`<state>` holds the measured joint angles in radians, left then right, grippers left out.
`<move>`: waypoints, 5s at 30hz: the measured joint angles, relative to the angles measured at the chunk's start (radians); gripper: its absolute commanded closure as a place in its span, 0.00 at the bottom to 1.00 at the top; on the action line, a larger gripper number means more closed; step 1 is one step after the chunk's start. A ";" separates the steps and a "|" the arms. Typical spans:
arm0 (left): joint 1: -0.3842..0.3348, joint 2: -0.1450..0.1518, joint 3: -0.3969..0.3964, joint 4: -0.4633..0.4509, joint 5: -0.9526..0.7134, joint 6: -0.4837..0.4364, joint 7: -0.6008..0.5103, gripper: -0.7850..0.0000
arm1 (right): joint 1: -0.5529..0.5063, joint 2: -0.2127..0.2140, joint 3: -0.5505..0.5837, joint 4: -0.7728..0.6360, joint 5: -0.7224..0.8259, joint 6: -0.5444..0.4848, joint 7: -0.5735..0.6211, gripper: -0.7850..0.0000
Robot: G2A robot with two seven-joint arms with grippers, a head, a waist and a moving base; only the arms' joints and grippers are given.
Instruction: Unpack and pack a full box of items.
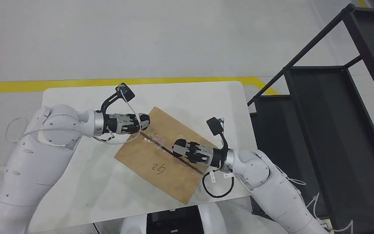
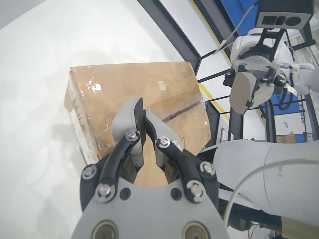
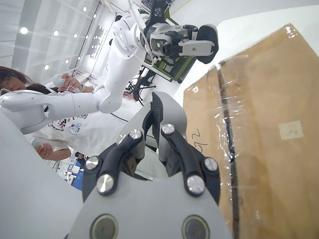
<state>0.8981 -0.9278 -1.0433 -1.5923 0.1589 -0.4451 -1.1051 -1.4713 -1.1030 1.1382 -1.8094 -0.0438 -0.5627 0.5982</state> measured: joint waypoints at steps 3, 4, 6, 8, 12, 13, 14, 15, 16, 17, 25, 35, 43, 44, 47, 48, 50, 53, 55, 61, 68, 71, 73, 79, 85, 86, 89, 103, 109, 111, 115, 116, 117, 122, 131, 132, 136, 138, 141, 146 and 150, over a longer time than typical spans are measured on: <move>-0.002 -0.002 0.009 0.003 0.014 0.008 0.014 0.00 | 0.014 -0.003 -0.016 0.011 -0.006 0.019 -0.004 1.00; -0.005 -0.003 0.012 0.006 0.013 0.009 0.014 0.00 | 0.016 -0.003 -0.019 0.012 -0.008 0.023 -0.007 1.00; -0.015 -0.006 0.020 0.012 0.009 0.012 0.011 0.00 | 0.019 -0.004 -0.023 0.014 -0.012 0.027 -0.012 1.00; -0.026 -0.008 0.030 0.016 0.009 0.013 0.003 0.00 | 0.018 -0.004 -0.025 0.015 -0.017 0.028 -0.016 1.00; -0.043 -0.013 0.049 0.027 0.010 0.020 -0.015 0.00 | 0.012 -0.004 -0.024 0.013 -0.018 0.027 -0.026 1.00; -0.046 -0.014 0.055 0.031 0.009 0.021 -0.019 0.00 | 0.011 -0.004 -0.024 0.013 -0.019 0.026 -0.027 1.00; -0.051 -0.016 0.064 0.036 0.009 0.023 -0.024 0.00 | 0.010 -0.004 -0.024 0.013 -0.019 0.025 -0.028 1.00; -0.054 -0.018 0.071 0.039 0.007 0.024 -0.028 0.00 | 0.009 -0.004 -0.024 0.014 -0.019 0.024 -0.029 1.00; -0.058 -0.019 0.077 0.043 0.006 0.024 -0.030 0.00 | 0.008 -0.004 -0.024 0.014 -0.019 0.023 -0.030 1.00; -0.063 -0.022 0.085 0.046 0.003 0.024 -0.032 0.02 | 0.007 -0.004 -0.024 0.015 -0.019 0.023 -0.032 1.00; -0.084 -0.031 0.118 0.036 -0.010 0.014 -0.044 0.42 | 0.009 -0.003 -0.026 0.021 -0.020 0.020 -0.032 1.00; -0.090 -0.033 0.128 0.029 -0.028 0.012 -0.066 0.44 | -0.004 0.001 -0.016 0.024 -0.023 0.006 -0.035 1.00; -0.103 -0.040 0.155 0.049 0.027 0.050 -0.051 0.33 | -0.006 0.001 -0.016 0.020 -0.028 0.010 -0.043 1.00; -0.105 -0.041 0.159 0.050 0.042 0.060 -0.047 0.34 | -0.006 0.001 -0.016 0.019 -0.029 0.011 -0.044 1.00; -0.108 -0.043 0.166 0.046 0.072 0.078 -0.037 0.40 | -0.006 0.001 -0.017 0.018 -0.030 0.013 -0.047 1.00; -0.108 -0.043 0.166 0.044 0.074 0.078 -0.035 0.44 | -0.006 0.002 -0.017 0.018 -0.031 0.011 -0.047 1.00; -0.108 -0.043 0.165 0.040 0.082 0.078 -0.033 0.54 | -0.006 0.002 -0.017 0.017 -0.030 0.010 -0.047 1.00; -0.106 -0.042 0.163 0.033 0.093 0.081 -0.031 0.81 | -0.005 0.002 -0.019 0.017 -0.029 0.010 -0.048 1.00; -0.105 -0.041 0.162 0.030 0.099 0.083 -0.032 1.00 | -0.004 0.002 -0.020 0.017 -0.029 0.010 -0.047 1.00; -0.103 -0.042 0.164 0.031 0.115 0.097 -0.036 1.00 | -0.003 0.001 -0.026 0.016 -0.029 0.008 -0.045 1.00; -0.105 -0.043 0.165 0.030 0.121 0.107 -0.037 1.00 | -0.018 0.008 -0.028 0.002 -0.040 0.051 0.013 1.00; -0.104 -0.043 0.160 0.026 0.119 0.106 -0.033 1.00 | -0.037 0.013 -0.015 -0.016 -0.042 0.092 0.038 1.00; -0.100 -0.041 0.151 0.021 0.114 0.100 -0.022 1.00 | -0.050 0.017 -0.007 -0.030 -0.041 0.109 0.052 1.00; -0.079 -0.030 0.111 -0.006 0.104 0.086 -0.015 1.00 | -0.084 0.025 0.005 -0.037 -0.031 0.167 0.084 1.00; -0.059 -0.019 0.076 -0.037 0.156 0.108 -0.008 0.00 | -0.090 0.026 -0.007 -0.021 -0.058 0.233 0.079 1.00; -0.053 -0.016 0.070 -0.046 0.172 0.116 -0.005 0.00 | -0.088 0.025 -0.012 -0.019 -0.060 0.236 0.075 1.00; -0.042 -0.011 0.059 -0.069 0.208 0.129 -0.006 0.00 | -0.082 0.023 -0.022 -0.010 -0.063 0.239 0.067 1.00; -0.038 -0.013 0.062 -0.091 0.154 0.077 -0.016 0.00 | -0.063 0.020 -0.051 0.020 -0.064 0.223 0.052 1.00; -0.037 -0.011 0.061 -0.092 0.146 0.069 -0.023 0.24 | -0.035 0.014 -0.077 0.035 -0.073 0.224 0.049 1.00; -0.037 -0.012 0.064 -0.090 0.149 0.067 -0.019 0.67 | -0.021 0.011 -0.085 0.034 -0.083 0.218 0.032 1.00; -0.035 -0.012 0.061 -0.095 0.147 0.064 0.001 1.00 | 0.005 0.003 -0.110 0.018 -0.094 0.195 -0.008 1.00; -0.033 -0.011 0.056 -0.094 0.146 0.065 0.008 1.00 | 0.017 -0.001 -0.122 0.015 -0.094 0.190 -0.018 1.00; -0.030 -0.011 0.051 -0.094 0.146 0.066 0.014 1.00 | 0.028 -0.004 -0.132 0.015 -0.093 0.187 -0.024 1.00; 0.003 0.000 -0.004 -0.091 0.134 0.073 0.061 1.00 | 0.101 -0.027 -0.196 0.052 -0.079 0.174 -0.067 1.00; 0.149 0.037 -0.200 -0.101 0.067 0.063 0.178 1.00 | 0.198 -0.068 -0.269 0.172 -0.094 0.211 -0.213 1.00; 0.164 0.040 -0.219 -0.102 0.062 0.062 0.185 1.00 | 0.202 -0.071 -0.273 0.178 -0.101 0.221 -0.230 1.00; 0.218 0.051 -0.285 -0.110 0.043 0.060 0.202 1.00 | 0.220 -0.084 -0.293 0.207 -0.152 0.289 -0.286 1.00; 0.240 0.055 -0.310 -0.115 0.034 0.055 0.204 1.00 | 0.228 -0.092 -0.309 0.221 -0.160 0.320 -0.297 1.00; 0.262 0.060 -0.333 -0.125 0.032 0.052 0.203 1.00 | 0.240 -0.101 -0.326 0.242 -0.168 0.354 -0.301 1.00; 0.280 0.063 -0.349 -0.137 0.030 0.054 0.203 1.00 | 0.260 -0.114 -0.347 0.264 -0.208 0.423 -0.302 1.00; 0.285 0.065 -0.354 -0.142 0.032 0.055 0.201 1.00 | 0.260 -0.119 -0.344 0.255 -0.202 0.401 -0.317 1.00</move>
<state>1.1834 -0.8631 -1.3971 -1.7339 0.1912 -0.3905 -0.9040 -1.2118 -1.2224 0.7945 -1.5547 -0.2459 -0.1613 0.2810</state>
